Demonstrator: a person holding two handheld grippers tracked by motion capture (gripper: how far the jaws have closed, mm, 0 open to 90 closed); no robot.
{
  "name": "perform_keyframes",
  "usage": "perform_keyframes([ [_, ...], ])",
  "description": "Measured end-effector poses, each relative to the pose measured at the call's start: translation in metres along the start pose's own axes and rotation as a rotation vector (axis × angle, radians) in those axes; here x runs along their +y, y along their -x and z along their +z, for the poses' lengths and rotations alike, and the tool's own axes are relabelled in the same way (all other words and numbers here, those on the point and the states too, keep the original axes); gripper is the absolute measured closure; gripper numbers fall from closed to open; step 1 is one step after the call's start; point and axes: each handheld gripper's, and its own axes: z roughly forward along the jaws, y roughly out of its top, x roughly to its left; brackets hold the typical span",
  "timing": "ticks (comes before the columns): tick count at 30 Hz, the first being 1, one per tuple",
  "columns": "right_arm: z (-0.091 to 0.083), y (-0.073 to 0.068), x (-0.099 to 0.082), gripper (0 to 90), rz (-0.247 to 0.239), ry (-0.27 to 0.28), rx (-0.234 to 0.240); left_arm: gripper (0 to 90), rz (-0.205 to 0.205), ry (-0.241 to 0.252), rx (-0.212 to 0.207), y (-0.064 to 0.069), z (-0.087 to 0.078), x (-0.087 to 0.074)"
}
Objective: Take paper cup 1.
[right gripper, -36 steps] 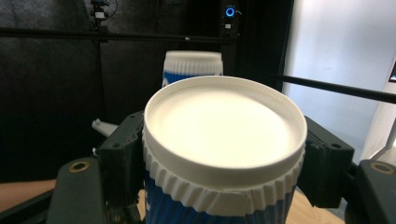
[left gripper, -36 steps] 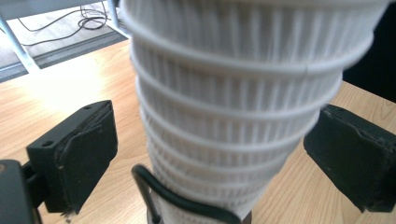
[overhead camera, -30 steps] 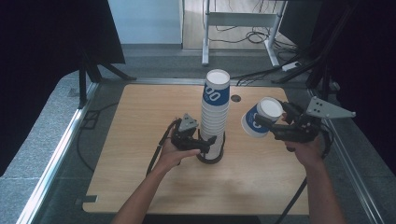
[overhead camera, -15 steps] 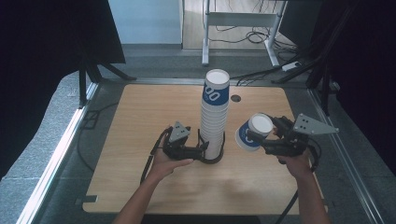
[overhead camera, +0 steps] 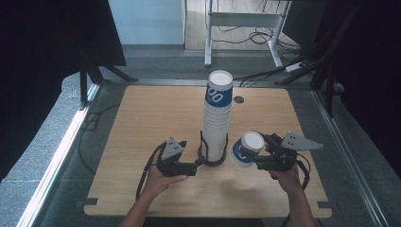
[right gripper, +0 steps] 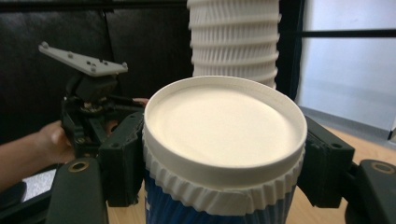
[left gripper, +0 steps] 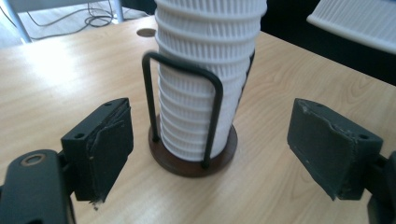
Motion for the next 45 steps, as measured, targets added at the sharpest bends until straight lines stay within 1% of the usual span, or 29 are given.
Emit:
perform_keyframes([
  [2,0.001,-0.001,-0.003,28.0,-0.001,-0.009,-0.003,15.0,-0.008,-0.003,-0.003,0.000,-0.001,-0.005],
  [8,0.003,-0.003,-0.017,28.0,0.013,-0.027,-0.009,15.0,-0.054,0.000,-0.023,0.001,-0.003,-0.020],
  [11,0.005,-0.005,-0.020,28.0,0.012,-0.034,-0.012,15.0,-0.054,-0.005,-0.022,0.002,-0.004,-0.022],
  [14,0.009,-0.007,-0.024,27.9,0.008,-0.048,-0.008,15.0,-0.058,0.007,-0.028,0.002,-0.008,-0.024],
  [18,0.018,-0.013,-0.031,27.9,0.007,-0.053,0.008,15.0,-0.053,0.020,-0.026,0.004,-0.015,-0.029],
  [19,0.018,-0.013,-0.031,27.9,0.007,-0.053,0.008,15.0,-0.051,0.020,-0.027,0.005,-0.017,-0.031],
  [20,0.023,-0.015,-0.033,27.9,-0.001,-0.065,0.013,14.9,-0.048,0.021,-0.023,0.005,-0.019,-0.034],
  [23,0.027,-0.019,-0.034,27.9,-0.010,-0.073,0.012,15.0,-0.045,0.011,-0.025,0.005,-0.020,-0.036],
  [25,0.031,-0.022,-0.036,27.9,-0.010,-0.072,0.026,15.0,-0.043,0.009,-0.022,0.005,-0.022,-0.038],
  [28,0.038,-0.028,-0.037,27.9,-0.028,-0.083,0.037,15.0,-0.040,0.011,-0.022,0.006,-0.024,-0.040],
  [29,0.043,-0.031,-0.038,27.9,-0.033,-0.084,0.045,15.0,-0.039,0.012,-0.022,0.007,-0.025,-0.041],
  [36,0.054,-0.037,-0.043,27.9,-0.039,-0.079,0.063,15.1,-0.024,0.014,-0.017,0.010,-0.029,-0.046],
  [38,0.056,-0.038,-0.046,27.9,-0.032,-0.072,0.066,15.2,-0.032,0.021,-0.025,0.010,-0.031,-0.047],
  [41,0.063,-0.041,-0.052,27.8,-0.035,-0.084,0.068,15.2,-0.026,0.022,-0.026,0.011,-0.032,-0.047],
  [45,0.069,-0.044,-0.056,27.9,-0.046,-0.101,0.076,15.2,-0.019,0.023,-0.037,0.013,-0.033,-0.047],
])
